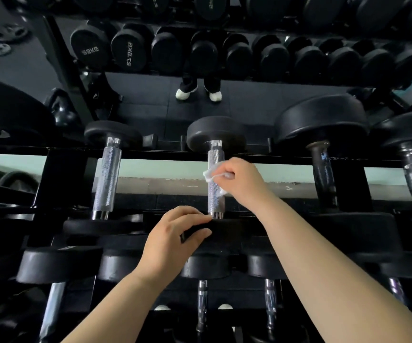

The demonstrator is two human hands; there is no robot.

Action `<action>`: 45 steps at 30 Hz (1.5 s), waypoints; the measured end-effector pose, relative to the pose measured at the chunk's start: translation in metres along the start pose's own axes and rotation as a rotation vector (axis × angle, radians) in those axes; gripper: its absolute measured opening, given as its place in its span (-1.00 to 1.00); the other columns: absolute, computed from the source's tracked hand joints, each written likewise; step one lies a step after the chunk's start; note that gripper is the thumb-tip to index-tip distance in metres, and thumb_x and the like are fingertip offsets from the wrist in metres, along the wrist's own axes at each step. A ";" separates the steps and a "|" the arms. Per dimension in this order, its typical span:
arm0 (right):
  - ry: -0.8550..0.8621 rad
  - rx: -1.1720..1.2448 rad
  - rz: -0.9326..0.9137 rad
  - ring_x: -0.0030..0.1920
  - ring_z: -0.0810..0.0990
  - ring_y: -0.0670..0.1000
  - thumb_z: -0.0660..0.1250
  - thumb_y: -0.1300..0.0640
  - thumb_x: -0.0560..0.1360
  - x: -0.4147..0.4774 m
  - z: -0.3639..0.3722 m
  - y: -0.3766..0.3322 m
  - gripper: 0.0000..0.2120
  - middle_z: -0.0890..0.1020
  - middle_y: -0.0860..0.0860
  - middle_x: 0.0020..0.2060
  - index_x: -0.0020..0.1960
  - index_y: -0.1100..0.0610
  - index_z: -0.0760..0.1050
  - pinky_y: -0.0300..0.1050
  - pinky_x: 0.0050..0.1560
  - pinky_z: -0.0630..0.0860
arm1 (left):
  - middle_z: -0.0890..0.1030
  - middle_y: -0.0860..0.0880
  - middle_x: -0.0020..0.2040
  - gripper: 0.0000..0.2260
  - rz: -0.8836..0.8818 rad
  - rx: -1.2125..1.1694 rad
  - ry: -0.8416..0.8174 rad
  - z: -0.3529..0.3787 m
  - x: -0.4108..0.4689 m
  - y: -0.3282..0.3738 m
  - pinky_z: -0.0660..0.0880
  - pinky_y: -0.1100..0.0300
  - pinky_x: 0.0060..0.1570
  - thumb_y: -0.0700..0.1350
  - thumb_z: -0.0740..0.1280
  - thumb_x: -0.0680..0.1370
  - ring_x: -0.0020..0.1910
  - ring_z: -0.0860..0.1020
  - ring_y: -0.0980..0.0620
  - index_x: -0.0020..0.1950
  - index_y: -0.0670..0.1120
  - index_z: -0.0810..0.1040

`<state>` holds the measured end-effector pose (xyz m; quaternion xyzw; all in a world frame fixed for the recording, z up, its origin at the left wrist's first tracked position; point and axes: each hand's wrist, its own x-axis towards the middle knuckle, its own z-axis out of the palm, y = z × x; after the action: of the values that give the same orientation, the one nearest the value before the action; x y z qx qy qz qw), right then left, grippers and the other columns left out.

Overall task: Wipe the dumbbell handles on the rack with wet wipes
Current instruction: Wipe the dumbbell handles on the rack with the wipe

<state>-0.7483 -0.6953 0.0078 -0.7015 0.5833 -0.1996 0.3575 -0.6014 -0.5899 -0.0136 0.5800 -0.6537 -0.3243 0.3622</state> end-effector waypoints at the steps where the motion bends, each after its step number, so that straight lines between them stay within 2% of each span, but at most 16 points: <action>1: -0.040 -0.020 -0.010 -0.15 0.46 -0.10 0.24 0.21 0.49 -0.006 -0.001 0.001 -0.84 0.48 -0.05 -0.10 -0.05 0.14 0.59 -0.34 -0.20 0.38 | 0.47 0.32 -0.09 -0.73 -0.007 -0.002 -0.007 0.000 0.001 0.000 0.36 0.54 -0.06 0.03 0.34 0.35 -0.01 0.43 0.38 0.00 -0.01 0.65; 5: 0.006 -0.030 -0.049 -0.24 0.51 -0.06 0.24 0.24 0.49 0.005 -0.002 -0.005 -0.83 0.47 -0.07 -0.18 -0.07 0.15 0.62 -0.42 -0.26 0.42 | 0.47 0.32 -0.09 -0.73 -0.001 -0.014 -0.013 -0.001 0.002 -0.001 0.36 0.53 -0.04 0.01 0.33 0.35 -0.01 0.43 0.36 0.00 -0.01 0.65; 9: 0.107 -0.013 -0.040 -0.16 0.57 0.08 0.22 0.27 0.48 0.025 -0.004 -0.011 -0.80 0.52 0.10 -0.03 -0.04 0.16 0.62 -0.21 -0.13 0.54 | 0.48 0.33 -0.10 -0.74 -0.002 -0.045 0.020 0.002 0.001 -0.002 0.36 0.54 -0.07 0.07 0.34 0.35 -0.03 0.45 0.32 -0.01 0.05 0.65; 13: -0.207 -0.094 -0.026 0.00 0.55 0.00 0.30 0.12 0.48 -0.013 -0.011 -0.012 -0.86 0.55 0.03 0.01 -0.07 0.15 0.60 -0.13 0.08 0.49 | 0.47 0.35 -0.11 -0.64 0.023 -0.049 0.024 0.001 0.001 -0.003 0.36 0.54 -0.06 0.17 0.23 0.35 -0.05 0.44 0.36 -0.01 0.03 0.65; 15: -0.314 -0.113 -0.037 0.00 0.54 -0.02 0.30 0.14 0.48 -0.026 -0.011 -0.010 -0.88 0.54 -0.02 -0.02 -0.07 0.12 0.61 -0.09 0.07 0.52 | 0.46 0.35 -0.10 -0.61 0.035 -0.036 0.017 0.000 0.001 -0.002 0.36 0.53 -0.03 0.17 0.23 0.35 -0.03 0.44 0.32 -0.01 -0.02 0.66; 20: -0.098 -0.185 -0.101 -0.01 0.50 -0.01 0.27 0.21 0.48 0.005 -0.011 -0.013 -0.85 0.50 0.00 -0.08 -0.07 0.20 0.60 -0.05 0.11 0.46 | 0.46 0.33 -0.10 -0.60 0.015 -0.048 0.028 0.002 0.001 -0.003 0.36 0.53 -0.02 0.17 0.24 0.34 -0.02 0.44 0.32 0.00 -0.03 0.66; 23: -0.191 -0.165 -0.115 0.00 0.56 0.08 0.28 0.19 0.49 -0.001 -0.013 -0.007 -0.86 0.54 0.03 0.00 -0.05 0.17 0.60 0.03 0.12 0.49 | 0.47 0.33 -0.09 -0.59 0.016 -0.048 0.021 0.002 0.002 -0.004 0.36 0.52 -0.02 0.18 0.21 0.34 -0.02 0.45 0.28 0.00 -0.01 0.65; 26: -0.398 -0.244 -0.165 0.01 0.57 0.02 0.31 0.20 0.48 -0.026 -0.016 -0.002 -0.86 0.59 0.03 0.04 -0.02 0.12 0.62 -0.15 0.12 0.45 | 0.49 0.34 -0.09 -0.66 0.024 -0.065 0.023 0.003 0.002 -0.007 0.36 0.53 -0.03 0.17 0.24 0.35 -0.02 0.44 0.33 -0.01 0.05 0.64; 28: -0.453 -0.290 -0.161 0.01 0.54 -0.05 0.30 0.26 0.46 -0.026 -0.018 -0.003 -0.84 0.60 0.02 0.01 -0.01 0.15 0.62 -0.24 0.08 0.41 | 0.49 0.33 -0.10 -0.67 0.032 -0.072 0.029 0.004 0.002 -0.009 0.37 0.51 -0.03 0.15 0.25 0.36 -0.03 0.46 0.31 -0.01 0.04 0.63; 30: -0.475 -0.293 -0.141 -0.08 0.54 -0.10 0.29 0.23 0.47 -0.016 -0.021 -0.008 -0.84 0.58 -0.03 -0.07 -0.02 0.12 0.63 -0.30 -0.07 0.46 | 0.49 0.32 -0.09 -0.65 0.036 -0.072 0.028 0.004 0.002 -0.009 0.38 0.50 -0.03 0.14 0.25 0.36 -0.04 0.46 0.29 -0.01 0.01 0.64; 32: -0.369 -0.244 -0.144 -0.12 0.52 -0.09 0.28 0.19 0.48 -0.005 -0.021 -0.009 -0.85 0.54 -0.03 -0.10 -0.07 0.05 0.63 -0.30 -0.20 0.49 | 0.49 0.32 -0.09 -0.63 0.040 -0.063 0.027 0.004 0.002 -0.009 0.37 0.52 -0.04 0.15 0.24 0.36 -0.03 0.45 0.32 0.00 -0.01 0.65; 34: -0.233 -0.145 -0.123 -0.05 0.53 -0.02 0.28 0.20 0.48 -0.003 -0.020 -0.008 -0.82 0.55 0.00 -0.06 -0.18 -0.02 0.60 -0.19 -0.12 0.55 | 0.48 0.32 -0.09 -0.63 0.038 -0.061 0.025 0.004 0.002 -0.009 0.37 0.52 -0.04 0.15 0.24 0.36 -0.03 0.43 0.35 0.00 -0.01 0.65; 35: -0.243 -0.111 -0.095 -0.03 0.54 0.00 0.29 0.20 0.47 -0.007 -0.020 -0.008 -0.83 0.56 0.00 -0.05 -0.19 -0.01 0.60 -0.12 -0.06 0.56 | 0.48 0.32 -0.08 -0.63 0.037 -0.066 0.027 0.004 0.002 -0.009 0.38 0.51 -0.04 0.15 0.24 0.36 -0.03 0.44 0.34 0.00 -0.01 0.65; 39: -0.527 -0.275 -0.126 0.00 0.55 0.01 0.30 0.26 0.46 -0.019 -0.016 -0.003 -0.83 0.59 0.06 -0.03 -0.04 0.11 0.64 -0.07 0.09 0.48 | 0.49 0.30 -0.08 -0.69 0.044 -0.069 0.025 0.004 0.002 -0.009 0.40 0.45 -0.04 0.14 0.24 0.37 -0.04 0.46 0.27 0.01 0.07 0.60; 43: -0.263 -0.064 -0.057 -0.03 0.55 -0.02 0.31 0.25 0.45 -0.012 -0.018 -0.005 -0.87 0.59 0.00 -0.06 -0.13 0.11 0.63 -0.21 -0.10 0.56 | 0.50 0.27 -0.09 -0.66 0.063 -0.056 0.033 0.005 0.002 -0.010 0.40 0.44 -0.03 0.12 0.25 0.38 -0.05 0.47 0.22 -0.01 -0.03 0.65; 45: -0.304 -0.063 -0.043 -0.06 0.55 -0.05 0.31 0.25 0.44 -0.015 -0.017 -0.003 -0.86 0.58 -0.07 -0.11 -0.16 0.08 0.63 -0.23 -0.08 0.53 | 0.48 0.31 -0.07 -0.68 0.060 -0.067 0.028 0.004 0.002 -0.011 0.40 0.45 -0.03 0.13 0.25 0.37 -0.05 0.47 0.26 -0.01 0.02 0.64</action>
<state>-0.7621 -0.6855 0.0237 -0.7470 0.5132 -0.0804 0.4148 -0.5995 -0.5934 -0.0248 0.5521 -0.6543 -0.3269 0.4002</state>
